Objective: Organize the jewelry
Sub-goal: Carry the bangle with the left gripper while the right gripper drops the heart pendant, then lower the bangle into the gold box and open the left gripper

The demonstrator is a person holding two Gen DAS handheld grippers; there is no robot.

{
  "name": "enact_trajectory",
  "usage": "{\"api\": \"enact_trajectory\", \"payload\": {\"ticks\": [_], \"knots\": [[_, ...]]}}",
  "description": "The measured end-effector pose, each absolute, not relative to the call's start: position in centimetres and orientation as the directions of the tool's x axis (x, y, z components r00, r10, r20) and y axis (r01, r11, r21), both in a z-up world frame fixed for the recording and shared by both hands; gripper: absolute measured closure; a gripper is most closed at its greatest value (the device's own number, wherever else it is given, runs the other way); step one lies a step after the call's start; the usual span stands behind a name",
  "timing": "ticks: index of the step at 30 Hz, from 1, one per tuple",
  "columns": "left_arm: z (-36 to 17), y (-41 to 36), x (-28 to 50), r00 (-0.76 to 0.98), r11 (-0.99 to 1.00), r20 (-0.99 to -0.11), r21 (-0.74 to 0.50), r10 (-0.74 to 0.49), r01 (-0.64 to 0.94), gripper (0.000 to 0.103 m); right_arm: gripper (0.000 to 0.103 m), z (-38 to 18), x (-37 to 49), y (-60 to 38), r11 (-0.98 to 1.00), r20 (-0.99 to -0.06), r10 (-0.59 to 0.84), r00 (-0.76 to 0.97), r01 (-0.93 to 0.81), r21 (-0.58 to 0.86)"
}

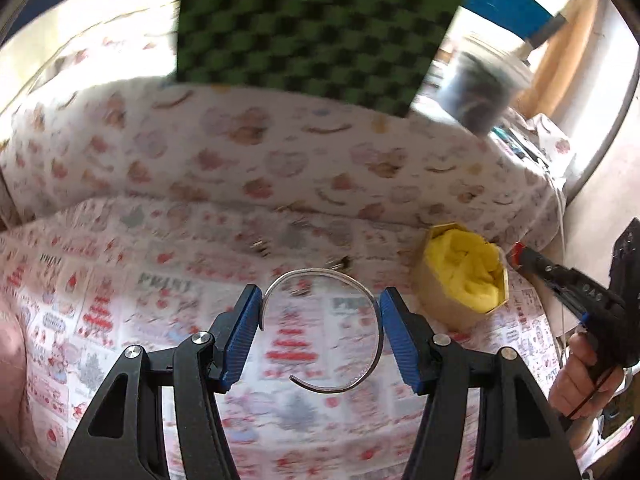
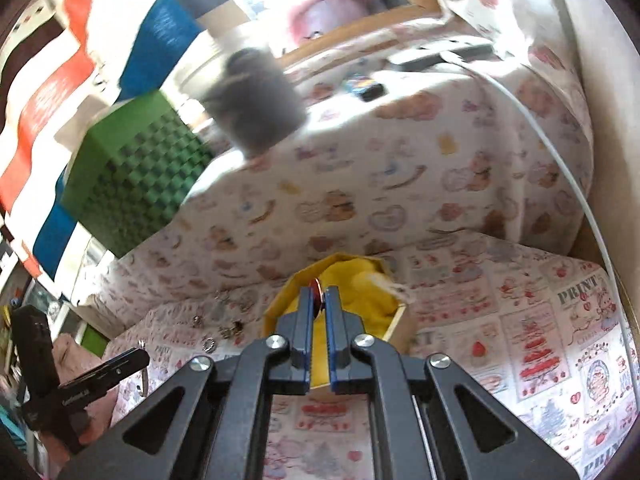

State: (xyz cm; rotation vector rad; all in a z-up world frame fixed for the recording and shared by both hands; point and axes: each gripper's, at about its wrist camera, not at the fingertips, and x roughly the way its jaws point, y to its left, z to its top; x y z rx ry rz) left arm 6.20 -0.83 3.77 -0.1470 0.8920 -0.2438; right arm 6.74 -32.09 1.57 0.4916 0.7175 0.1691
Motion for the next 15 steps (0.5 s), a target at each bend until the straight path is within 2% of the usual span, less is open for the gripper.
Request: {"api": "enact_trajectory", "payload": {"ticks": [4, 9, 11, 15], "knots": [[4.6, -5.0, 7.4, 0.598, 0.962, -0.754, -0.194, -0.271, 0.192, 0.043, 0.098, 0.6, 7.6, -32.9, 0.848, -0.582, 0.363, 0.727, 0.001, 0.529], [4.4, -9.6, 9.5, 0.56, 0.949, -0.768, -0.213, -0.31, 0.233, 0.043, 0.094, -0.5, 8.2, -33.5, 0.818, -0.58, 0.402, 0.709, 0.008, 0.576], [4.1, -11.2, 10.0, 0.549, 0.946, -0.774, -0.21, -0.316, 0.248, 0.043, 0.089, -0.5, 7.7, -34.4, 0.801, -0.563, 0.395, 0.726, 0.027, 0.598], [2.6, -14.7, 11.4, 0.497, 0.933, -0.799, -0.219, -0.339, 0.285, 0.043, 0.085, 0.1, 6.6, -36.8, 0.793, -0.542, 0.326, 0.775, 0.089, 0.603]]}}
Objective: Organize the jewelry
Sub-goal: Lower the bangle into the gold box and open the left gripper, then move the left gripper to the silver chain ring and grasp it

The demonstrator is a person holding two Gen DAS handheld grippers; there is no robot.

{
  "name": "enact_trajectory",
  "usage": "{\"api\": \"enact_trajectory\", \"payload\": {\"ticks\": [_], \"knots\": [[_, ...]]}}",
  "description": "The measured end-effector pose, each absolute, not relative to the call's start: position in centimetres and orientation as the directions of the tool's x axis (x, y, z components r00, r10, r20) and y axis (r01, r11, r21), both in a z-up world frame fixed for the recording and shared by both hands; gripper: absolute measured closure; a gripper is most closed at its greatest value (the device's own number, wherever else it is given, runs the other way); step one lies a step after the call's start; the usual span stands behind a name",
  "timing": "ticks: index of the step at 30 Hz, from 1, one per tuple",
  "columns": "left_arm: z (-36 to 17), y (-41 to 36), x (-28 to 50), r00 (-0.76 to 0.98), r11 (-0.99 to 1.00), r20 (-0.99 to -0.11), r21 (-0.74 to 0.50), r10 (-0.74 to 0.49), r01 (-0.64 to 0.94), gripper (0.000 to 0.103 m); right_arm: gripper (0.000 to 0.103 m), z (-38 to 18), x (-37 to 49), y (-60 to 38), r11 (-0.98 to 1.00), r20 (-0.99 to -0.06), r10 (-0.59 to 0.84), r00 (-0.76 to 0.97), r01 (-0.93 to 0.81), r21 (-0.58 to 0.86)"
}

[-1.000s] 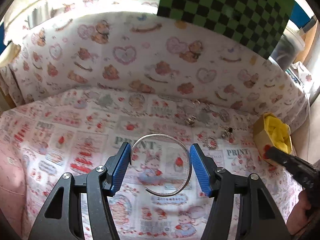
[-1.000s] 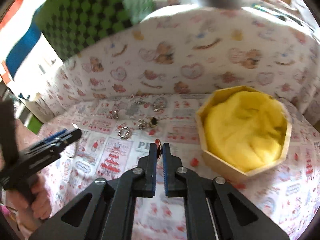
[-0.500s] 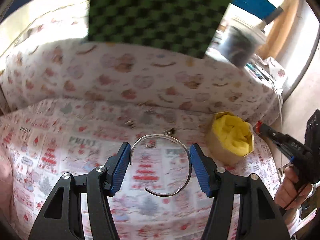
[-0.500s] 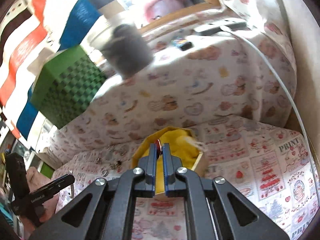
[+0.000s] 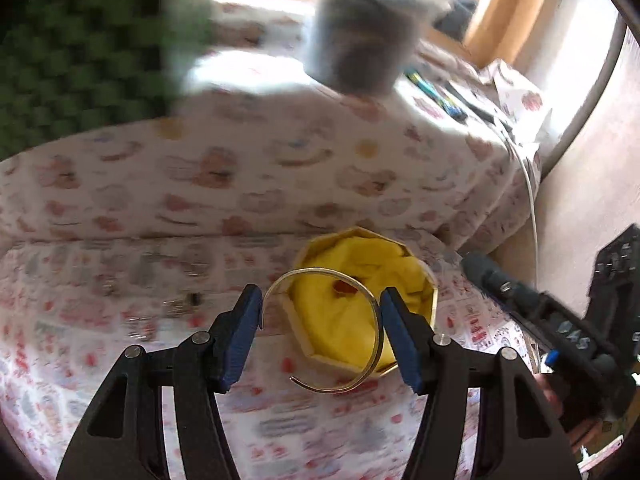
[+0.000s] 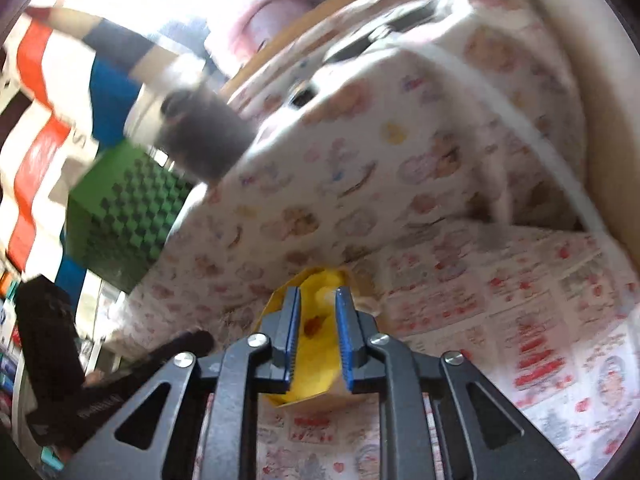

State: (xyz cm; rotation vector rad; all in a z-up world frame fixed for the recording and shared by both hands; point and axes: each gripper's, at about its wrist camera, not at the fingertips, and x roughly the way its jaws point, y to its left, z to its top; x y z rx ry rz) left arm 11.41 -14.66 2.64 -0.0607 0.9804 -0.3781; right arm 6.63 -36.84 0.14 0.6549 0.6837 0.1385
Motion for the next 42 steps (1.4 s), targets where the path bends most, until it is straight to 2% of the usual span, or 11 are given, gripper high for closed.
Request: {"api": "enact_trajectory", "payload": {"ticks": [2, 7, 11, 13, 16, 22, 31, 37, 42], "knots": [[1.9, -16.5, 12.1, 0.48, 0.93, -0.81, -0.207, -0.336, 0.302, 0.043, 0.079, 0.2, 6.3, -38.0, 0.788, -0.542, 0.289, 0.789, 0.125, 0.602], [-0.2, -20.1, 13.5, 0.406, 0.917, -0.847, -0.208, -0.343, 0.34, 0.043, 0.077, -0.5, 6.4, -40.1, 0.766, -0.562, 0.238, 0.792, 0.202, 0.61], [-1.3, -20.8, 14.4, 0.41, 0.937, -0.863, -0.176, -0.295, 0.302, 0.042, 0.072, -0.6, 6.5, -40.5, 0.761, -0.57, 0.224, 0.791, 0.224, 0.609], [-1.4, -20.6, 14.6, 0.406, 0.938, -0.866, -0.178, -0.293, 0.299, 0.029, 0.069, -0.4, 6.4, -40.4, 0.768, -0.573, 0.208, 0.793, 0.23, 0.598], [-0.7, -20.0, 14.0, 0.448, 0.941, -0.851, -0.14, -0.274, 0.308, 0.029, 0.066, -0.1, 6.2, -40.5, 0.771, -0.565, 0.207, 0.799, 0.222, 0.597], [3.1, -17.1, 11.4, 0.578, 0.947, -0.775, -0.08, -0.254, 0.31, 0.029, 0.063, 0.6, 5.9, -39.6, 0.792, -0.556, 0.211, 0.804, 0.193, 0.58], [7.3, -9.9, 6.0, 0.728, 0.969, -0.649, -0.063, -0.22, 0.237, 0.026, 0.059, 2.4, 5.7, -33.8, 0.903, -0.551, 0.197, 0.811, 0.068, 0.424], [7.8, -6.6, 4.5, 0.813, 0.979, -0.558, 0.004, -0.166, 0.203, 0.019, 0.052, 3.0, 5.0, -30.1, 0.953, -0.54, 0.176, 0.823, -0.005, 0.303], [6.3, -4.3, 5.4, 0.839, 0.987, -0.524, -0.024, -0.148, 0.159, 0.016, 0.052, 2.6, 5.0, -28.8, 0.966, -0.547, 0.159, 0.822, -0.015, 0.257]]}}
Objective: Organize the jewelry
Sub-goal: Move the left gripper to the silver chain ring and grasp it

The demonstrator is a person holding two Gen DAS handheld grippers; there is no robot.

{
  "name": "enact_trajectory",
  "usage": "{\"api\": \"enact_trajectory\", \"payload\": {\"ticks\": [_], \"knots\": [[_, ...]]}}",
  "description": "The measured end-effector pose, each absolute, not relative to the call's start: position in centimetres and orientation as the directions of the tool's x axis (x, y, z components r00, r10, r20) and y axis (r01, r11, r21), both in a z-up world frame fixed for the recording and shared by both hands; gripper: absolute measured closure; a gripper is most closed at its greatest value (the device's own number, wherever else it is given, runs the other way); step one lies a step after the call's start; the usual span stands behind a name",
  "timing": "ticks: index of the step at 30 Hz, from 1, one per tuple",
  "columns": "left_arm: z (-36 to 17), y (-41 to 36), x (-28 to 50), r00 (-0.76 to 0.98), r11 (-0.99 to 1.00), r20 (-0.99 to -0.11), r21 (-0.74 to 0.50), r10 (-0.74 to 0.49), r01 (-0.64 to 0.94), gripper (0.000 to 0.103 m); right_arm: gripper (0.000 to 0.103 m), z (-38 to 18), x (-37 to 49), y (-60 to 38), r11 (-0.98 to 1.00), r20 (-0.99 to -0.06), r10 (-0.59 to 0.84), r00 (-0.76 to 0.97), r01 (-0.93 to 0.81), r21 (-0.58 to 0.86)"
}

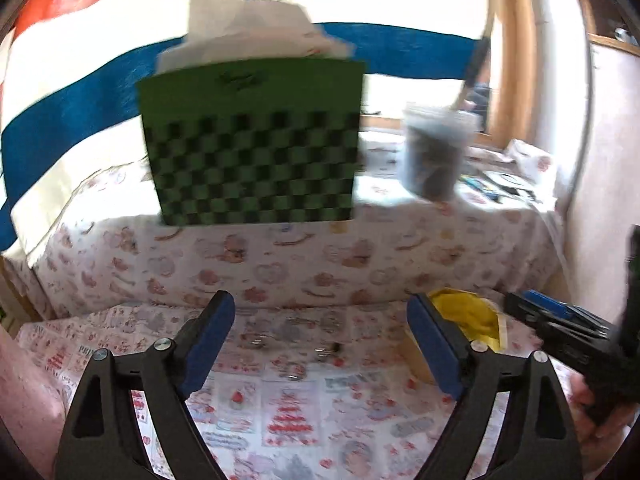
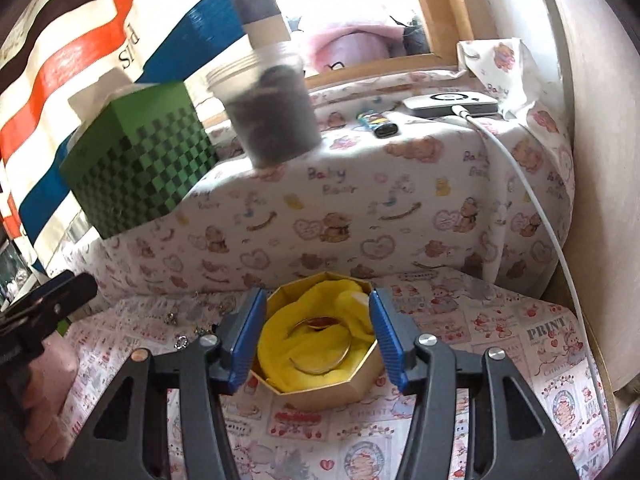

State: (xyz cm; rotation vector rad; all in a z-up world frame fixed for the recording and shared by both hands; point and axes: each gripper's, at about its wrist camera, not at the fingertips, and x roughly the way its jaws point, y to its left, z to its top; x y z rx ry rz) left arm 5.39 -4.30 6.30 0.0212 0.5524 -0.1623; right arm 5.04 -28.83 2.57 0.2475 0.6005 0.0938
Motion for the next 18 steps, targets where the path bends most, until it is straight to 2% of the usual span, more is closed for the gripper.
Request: {"api": "enact_trajectory", "payload": {"ticks": [4, 8, 10, 13, 18], "knots": [[4.1, -2.9, 7.2, 0.807, 0.991, -0.579, -0.022, -0.117, 0.128, 0.016, 0.05, 2.1, 5.0, -28.7, 0.973, -0.558, 0.131, 0.82, 0.001, 0.231], [2.1, -1.7, 8.2, 0.771, 0.992, -0.625, -0.043, -0.117, 0.116, 0.017, 0.042, 1.6, 5.5, -28.6, 0.977, -0.577, 0.107, 0.81, 0.023, 0.214], [1.5, -1.1, 8.5, 0.758, 0.991, -0.639, -0.056, -0.13, 0.123, 0.026, 0.04, 1.4, 5.6, -28.7, 0.979, -0.583, 0.082, 0.809, 0.042, 0.197], [0.8, -0.3, 8.9, 0.734, 0.988, -0.661, -0.096, -0.156, 0.124, 0.033, 0.032, 1.0, 5.8, -29.1, 0.977, -0.587, 0.063, 0.807, 0.069, 0.2], [-0.8, -0.3, 9.9, 0.677, 0.978, -0.707, -0.143, -0.208, 0.151, 0.043, 0.032, 0.3, 6.4, -28.8, 0.985, -0.616, 0.03, 0.787, 0.083, 0.153]]}}
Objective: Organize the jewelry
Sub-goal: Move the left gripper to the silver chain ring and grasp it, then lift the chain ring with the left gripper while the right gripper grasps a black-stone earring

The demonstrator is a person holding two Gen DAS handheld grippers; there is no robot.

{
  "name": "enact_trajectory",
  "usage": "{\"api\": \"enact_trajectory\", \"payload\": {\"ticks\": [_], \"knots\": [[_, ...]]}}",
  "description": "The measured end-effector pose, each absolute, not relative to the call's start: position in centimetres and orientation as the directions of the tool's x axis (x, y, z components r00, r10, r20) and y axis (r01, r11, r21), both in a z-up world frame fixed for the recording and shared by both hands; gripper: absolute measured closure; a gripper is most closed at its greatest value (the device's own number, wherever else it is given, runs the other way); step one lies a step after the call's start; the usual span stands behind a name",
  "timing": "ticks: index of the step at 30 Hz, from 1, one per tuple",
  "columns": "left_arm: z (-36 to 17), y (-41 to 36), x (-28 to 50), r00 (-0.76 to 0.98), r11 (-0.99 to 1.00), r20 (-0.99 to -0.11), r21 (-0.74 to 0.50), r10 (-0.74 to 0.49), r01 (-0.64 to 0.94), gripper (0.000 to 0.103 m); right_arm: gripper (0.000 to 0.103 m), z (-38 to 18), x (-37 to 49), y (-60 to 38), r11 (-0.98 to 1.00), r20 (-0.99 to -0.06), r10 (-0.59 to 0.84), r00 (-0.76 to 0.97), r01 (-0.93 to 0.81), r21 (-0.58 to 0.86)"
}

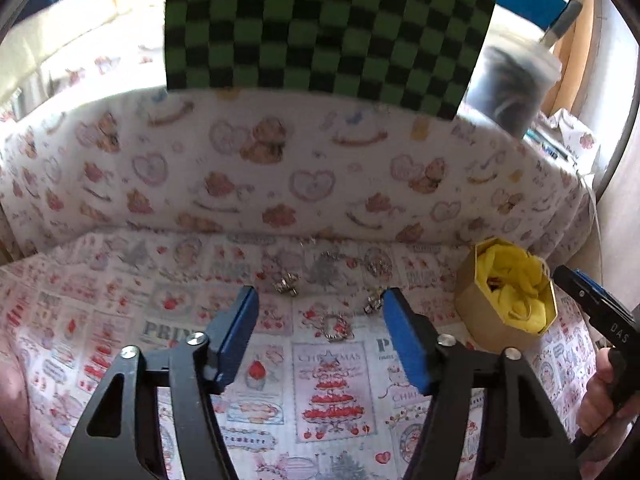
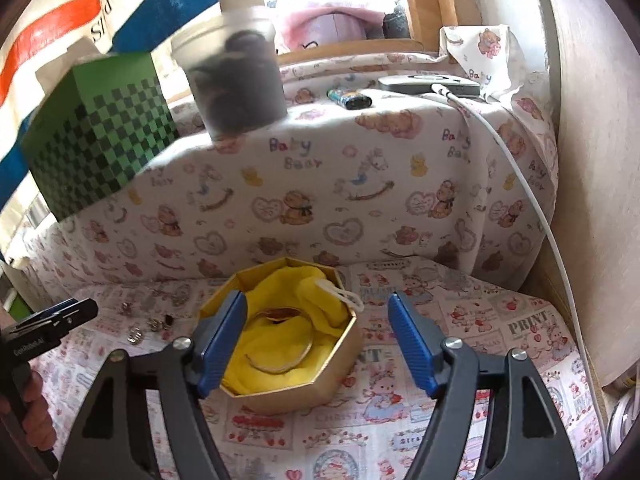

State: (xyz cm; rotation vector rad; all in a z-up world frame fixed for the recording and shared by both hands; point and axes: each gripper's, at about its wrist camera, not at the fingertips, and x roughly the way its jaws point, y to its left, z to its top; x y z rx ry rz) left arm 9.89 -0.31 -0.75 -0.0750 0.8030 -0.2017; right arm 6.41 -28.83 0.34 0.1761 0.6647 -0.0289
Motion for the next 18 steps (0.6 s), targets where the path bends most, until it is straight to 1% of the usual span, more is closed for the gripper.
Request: {"api": "enact_trajectory", "payload": {"ticks": [2, 3, 4, 8, 14, 15, 16, 18], "knots": [[-1.4, -0.7, 10.1, 0.658, 0.978, -0.724, -0.135, -0.208, 0.161, 0.05, 0.032, 0.1, 6.5, -28.7, 0.985, -0.623, 0.027, 0.782, 0.085, 0.149], [-1.7, -0.9, 10.2, 0.646, 0.977, -0.734, -0.132, -0.209, 0.167, 0.06, 0.032, 0.1, 6.5, -28.6, 0.986, -0.625, 0.027, 0.78, 0.082, 0.145], [-2.1, -1.2, 10.4, 0.634, 0.976, -0.743, -0.134, -0.215, 0.173, 0.066, 0.032, 0.1, 6.5, -28.4, 0.987, -0.625, 0.027, 0.78, 0.079, 0.141], [-3.2, -1.9, 11.1, 0.607, 0.978, -0.77, -0.116, -0.199, 0.173, 0.068, 0.032, 0.2, 6.2, -28.0, 0.99, -0.619, 0.018, 0.785, 0.071, 0.118], [-4.9, -2.2, 12.4, 0.562, 0.977, -0.802, -0.126, -0.203, 0.174, 0.073, 0.032, 0.1, 6.5, -27.9, 0.99, -0.629, 0.031, 0.777, 0.062, 0.125], [-5.0, -2.4, 12.4, 0.575, 0.979, -0.796, -0.107, -0.189, 0.175, 0.076, 0.032, 0.1, 6.5, -27.8, 0.991, -0.631, 0.028, 0.776, 0.063, 0.121], [-5.0, -2.7, 12.4, 0.574, 0.98, -0.799, -0.091, -0.18, 0.18, 0.083, 0.032, 0.1, 6.4, -27.8, 0.991, -0.63, 0.023, 0.776, 0.067, 0.118], [-5.2, -2.8, 12.4, 0.582, 0.978, -0.792, -0.089, -0.184, 0.187, 0.085, 0.032, 0.2, 6.4, -27.8, 0.991, -0.629, 0.026, 0.777, 0.064, 0.12]]}}
